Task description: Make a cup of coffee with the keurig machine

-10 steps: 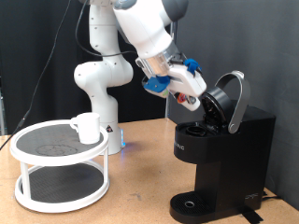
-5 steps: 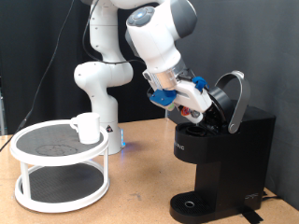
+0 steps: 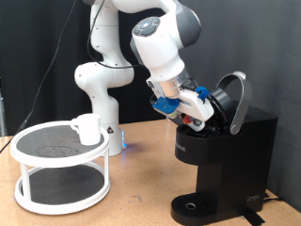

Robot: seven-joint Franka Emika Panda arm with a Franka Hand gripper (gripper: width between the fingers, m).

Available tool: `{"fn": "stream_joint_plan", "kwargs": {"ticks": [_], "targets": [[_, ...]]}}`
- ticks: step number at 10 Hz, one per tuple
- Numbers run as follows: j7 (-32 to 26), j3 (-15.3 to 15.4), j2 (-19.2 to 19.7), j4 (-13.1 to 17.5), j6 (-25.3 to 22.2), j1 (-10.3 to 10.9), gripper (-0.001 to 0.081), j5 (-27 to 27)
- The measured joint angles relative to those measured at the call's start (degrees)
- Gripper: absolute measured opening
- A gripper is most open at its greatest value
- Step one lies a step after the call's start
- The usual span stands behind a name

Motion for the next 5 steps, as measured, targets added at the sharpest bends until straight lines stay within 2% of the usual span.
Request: {"fn": "stream_joint_plan", "kwargs": {"ticks": [5], "targets": [[0.40, 0.05, 0.24, -0.65, 1.22, -0.02, 0.0382, 0.00]]}}
